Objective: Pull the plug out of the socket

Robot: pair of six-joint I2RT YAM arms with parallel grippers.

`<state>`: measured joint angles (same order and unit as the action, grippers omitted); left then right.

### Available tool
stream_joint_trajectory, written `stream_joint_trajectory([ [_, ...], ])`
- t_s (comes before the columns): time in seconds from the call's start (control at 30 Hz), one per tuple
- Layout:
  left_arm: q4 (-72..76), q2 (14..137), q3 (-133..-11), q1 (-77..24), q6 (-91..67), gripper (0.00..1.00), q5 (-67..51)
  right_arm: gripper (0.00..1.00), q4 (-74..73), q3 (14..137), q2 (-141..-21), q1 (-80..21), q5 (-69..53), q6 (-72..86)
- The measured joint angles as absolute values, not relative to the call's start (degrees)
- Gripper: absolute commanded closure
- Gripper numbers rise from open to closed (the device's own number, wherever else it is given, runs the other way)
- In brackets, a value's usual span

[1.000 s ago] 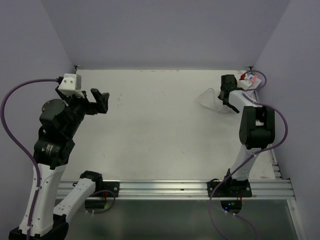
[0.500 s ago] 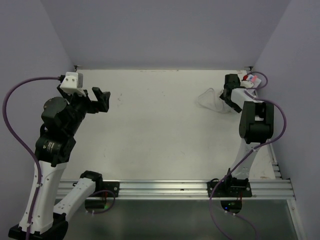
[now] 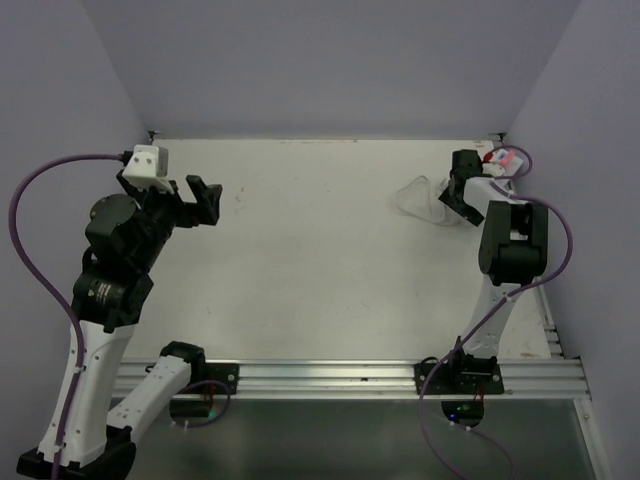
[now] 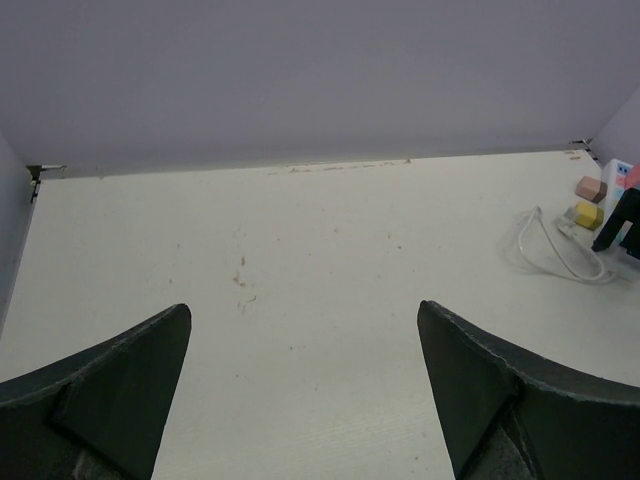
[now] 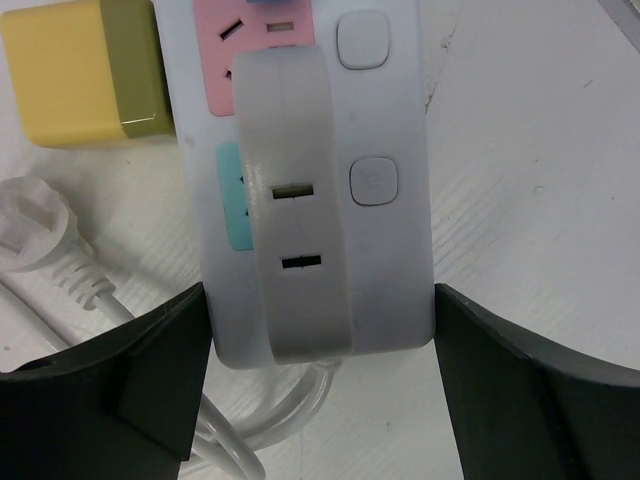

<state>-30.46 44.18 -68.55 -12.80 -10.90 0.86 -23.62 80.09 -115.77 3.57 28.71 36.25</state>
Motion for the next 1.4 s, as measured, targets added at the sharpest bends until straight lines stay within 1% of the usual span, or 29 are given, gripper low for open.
stream_joint_trajectory([
  [0.1, -30.5, 43.9, -68.6, -12.8, -10.9, 0.00, 0.9, 0.34, -23.5, 80.1, -115.8, 3.6, 28.6, 35.6],
  [0.13, -30.5, 43.7, -68.6, -12.8, -10.9, 0.01, 0.9, 0.45, -23.5, 80.1, -115.8, 3.6, 28.5, 35.3],
  [0.17, -30.5, 43.6, -68.6, -12.8, -10.9, 0.00, 0.9, 0.49, -23.4, 80.1, -115.8, 3.7, 28.4, 35.1],
  [0.2, -30.5, 43.5, -68.6, -12.8, -10.9, 0.00, 0.9, 0.58, -23.4, 80.1, -115.8, 3.7, 28.4, 34.8],
  [0.27, -30.5, 43.2, -68.6, -12.8, -10.9, 0.01, 0.9, 0.64, -23.4, 80.1, -115.7, 3.7, 28.3, 34.3],
  [0.3, -30.5, 43.0, -68.6, -12.8, -10.9, 0.01, 0.9, 0.71, -23.5, 80.1, -115.6, 3.8, 28.0, 34.1],
  [0.4, -30.4, 42.5, -68.6, -12.8, -10.9, 0.00, 0.8, 0.78, -23.6, 79.4, -114.8, 3.9, 26.8, 33.3],
  [0.63, -30.5, 41.4, -68.6, -12.8, -10.9, 0.00, 0.8, 0.79, -24.2, 72.9, -109.0, 3.3, 20.9, 30.7],
  [0.77, -30.4, 40.3, -68.3, -12.8, -11.0, 0.00, 0.8, 0.80, -24.7, 69.7, -106.3, 0.2, 19.0, 28.1],
  [0.93, -30.4, 39.8, -67.5, -12.8, -11.4, 0.00, 0.2, 0.81, -25.3, 67.1, -102.9, -9.8, 17.6, 24.9],
  [1.07, -30.5, 39.5, -66.6, -12.8, -11.5, 0.00, -0.4, 0.84, -25.0, 65.2, -100.0, -18.7, 14.0, 22.1],
  [1.17, -30.5, 39.0, -65.6, -12.9, -11.6, 0.00, -0.8, 0.84, -24.8, 64.3, -98.8, -23.7, 11.5, 19.4],
  [1.2, -30.5, 38.8, -65.1, -12.9, -11.7, 0.01, -1.0, 0.86, -24.5, 64.1, -98.8, -25.1, 10.7, 18.4],
  [1.33, -30.5, 38.3, -63.2, -12.9, -12.5, 0.00, -1.7, 0.86, -22.2, 62.0, -98.8, -31.0, 7.8, 14.3],
  [1.4, -30.6, 38.1, -62.1, -12.9, -12.9, 0.00, -1.8, 0.84, -20.4, 60.5, -98.8, -33.8, 6.0, 12.3],
])
